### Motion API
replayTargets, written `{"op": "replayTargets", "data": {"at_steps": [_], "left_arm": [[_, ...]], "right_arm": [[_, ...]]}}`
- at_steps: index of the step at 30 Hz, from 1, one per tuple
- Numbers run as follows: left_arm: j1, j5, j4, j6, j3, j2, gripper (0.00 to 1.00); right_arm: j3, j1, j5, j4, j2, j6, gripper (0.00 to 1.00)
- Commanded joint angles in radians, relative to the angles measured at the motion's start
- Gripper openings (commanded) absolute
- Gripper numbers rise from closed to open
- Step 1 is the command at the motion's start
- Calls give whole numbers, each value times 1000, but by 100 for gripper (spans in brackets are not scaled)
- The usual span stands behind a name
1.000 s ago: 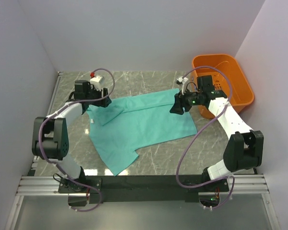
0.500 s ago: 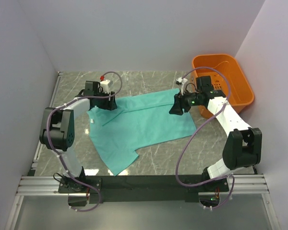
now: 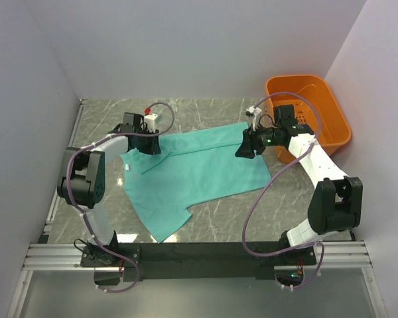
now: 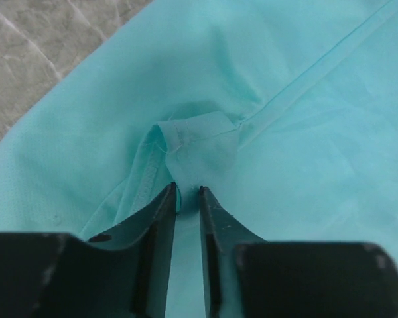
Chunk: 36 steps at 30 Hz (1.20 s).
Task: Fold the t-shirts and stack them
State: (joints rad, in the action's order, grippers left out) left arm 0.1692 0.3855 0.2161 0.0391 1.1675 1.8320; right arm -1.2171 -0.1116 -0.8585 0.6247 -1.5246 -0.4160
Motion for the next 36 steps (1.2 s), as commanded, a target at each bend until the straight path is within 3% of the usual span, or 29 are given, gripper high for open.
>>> {"op": "replayTargets", "data": {"at_steps": [1,5,18,21,23,28,31,33,36], "left_arm": [[15,16,28,16,31,-14,25],[24,27,40,18,17,-45,10],[93,76,83,28,-65,-131,10],[119,61,98,30,-68,-122,13],[137,38,109,30,-69,-112,28],[179,46,175,51,-65,-112,49],[211,23,177,53,-80,-178,52],[210,-93,72,4,-124,-288,54],[129,-162,-47,-122,-158,-370,58]], "right_arm": [[-5,15,-25,6,20,5,56],[-5,26,-28,7,27,6,56],[-4,38,-25,4,29,6,56],[-5,39,-24,7,24,5,56],[-5,41,-19,7,21,5,56],[-9,41,-16,10,17,6,56],[-9,41,-14,10,17,5,56],[-9,41,-14,10,15,5,56],[-9,41,-14,7,12,8,56]]}}
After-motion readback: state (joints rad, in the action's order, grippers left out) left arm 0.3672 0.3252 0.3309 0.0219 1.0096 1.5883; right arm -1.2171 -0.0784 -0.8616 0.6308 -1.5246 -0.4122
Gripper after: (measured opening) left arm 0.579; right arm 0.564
